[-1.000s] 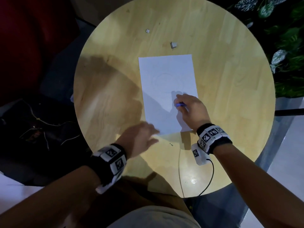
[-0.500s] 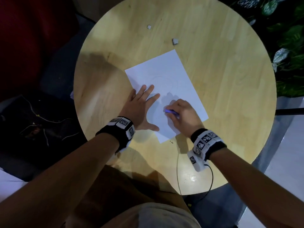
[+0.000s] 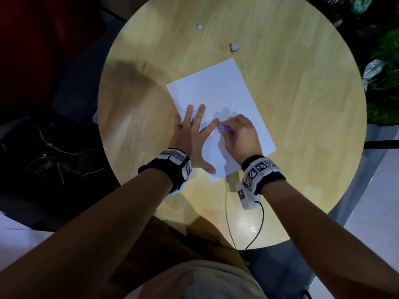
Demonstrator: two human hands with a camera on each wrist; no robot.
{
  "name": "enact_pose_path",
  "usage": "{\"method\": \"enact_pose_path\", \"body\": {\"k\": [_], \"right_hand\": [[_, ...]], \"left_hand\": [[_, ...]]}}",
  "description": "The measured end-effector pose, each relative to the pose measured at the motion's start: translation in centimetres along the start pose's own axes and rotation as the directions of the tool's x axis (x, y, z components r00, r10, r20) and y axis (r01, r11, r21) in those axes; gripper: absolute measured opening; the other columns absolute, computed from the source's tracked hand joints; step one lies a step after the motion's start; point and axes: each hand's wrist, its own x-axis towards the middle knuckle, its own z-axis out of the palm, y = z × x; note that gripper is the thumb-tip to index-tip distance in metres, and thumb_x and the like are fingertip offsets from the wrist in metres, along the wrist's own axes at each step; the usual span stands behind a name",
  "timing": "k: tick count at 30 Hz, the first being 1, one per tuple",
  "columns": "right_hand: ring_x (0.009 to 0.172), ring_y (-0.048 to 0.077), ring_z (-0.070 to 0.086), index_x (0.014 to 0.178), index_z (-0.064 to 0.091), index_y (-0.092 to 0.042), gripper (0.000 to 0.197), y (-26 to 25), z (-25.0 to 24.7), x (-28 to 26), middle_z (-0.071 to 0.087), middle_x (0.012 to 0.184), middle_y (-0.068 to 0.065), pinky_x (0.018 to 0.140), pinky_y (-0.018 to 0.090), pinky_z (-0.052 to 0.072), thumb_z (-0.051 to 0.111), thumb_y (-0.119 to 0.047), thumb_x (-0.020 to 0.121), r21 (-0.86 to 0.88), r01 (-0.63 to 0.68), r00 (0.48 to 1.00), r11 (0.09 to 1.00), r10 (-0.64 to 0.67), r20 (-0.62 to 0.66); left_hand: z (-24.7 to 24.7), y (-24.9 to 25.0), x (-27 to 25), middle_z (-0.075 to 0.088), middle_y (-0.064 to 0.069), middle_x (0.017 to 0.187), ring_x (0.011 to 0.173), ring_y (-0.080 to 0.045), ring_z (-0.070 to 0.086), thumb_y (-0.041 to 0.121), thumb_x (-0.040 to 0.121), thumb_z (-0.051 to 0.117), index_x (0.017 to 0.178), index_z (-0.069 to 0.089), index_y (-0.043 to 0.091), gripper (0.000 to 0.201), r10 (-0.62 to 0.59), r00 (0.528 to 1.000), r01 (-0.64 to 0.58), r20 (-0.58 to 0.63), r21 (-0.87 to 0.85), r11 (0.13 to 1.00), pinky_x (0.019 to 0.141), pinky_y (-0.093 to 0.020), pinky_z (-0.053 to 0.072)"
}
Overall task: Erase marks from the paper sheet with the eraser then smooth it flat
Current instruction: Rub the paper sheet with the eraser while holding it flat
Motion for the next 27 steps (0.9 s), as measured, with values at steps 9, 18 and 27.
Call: {"method": "enact_pose_path", "body": {"k": [9,18,27], "right_hand": [[0.079,0.029,0.057,0.095,0.072,-0.008,0.014,-1.1,-0.2,-2.0,0.061,0.086,0.009,0.071,0.036,0.050,0.062,-0.010,0.086,0.008,0.084,0.993,0.996,-0.084,0.085],[0.079,0.028,0.055,0.093,0.071,-0.009,0.015,-3.6,0.3,-6.5,0.058,0.086,0.007,0.065,0.035,0.050,0.065,-0.006,0.080,0.097,0.103,0.978,0.990,-0.118,0.169],[0.083,0.025,0.054,0.095,0.072,-0.010,0.013,-3.6,0.5,-6.4,0.057,0.087,0.006,0.069,0.032,0.047,0.062,-0.010,0.086,0.085,0.064,0.987,0.994,-0.075,0.139]], "left_hand": [[0.0,-0.1,0.1,-0.025,-0.014,0.162,0.148,-0.043,-0.020,0.096,0.041,0.060,0.157,-0.009,0.035,0.148,-0.007,1.000,0.007,-0.012,-0.003,1.000,0.114,-0.066,0.009],[0.1,-0.1,0.0,-0.023,-0.015,0.162,0.147,-0.045,-0.018,0.089,0.048,0.061,0.157,-0.008,0.033,0.141,-0.004,1.000,0.004,-0.019,0.000,1.000,0.113,-0.068,0.010],[-0.3,0.2,-0.2,-0.027,-0.016,0.161,0.147,-0.045,-0.020,0.092,0.048,0.061,0.157,-0.011,0.031,0.144,-0.003,1.000,0.003,0.014,0.021,1.000,0.114,-0.067,0.009]]}}
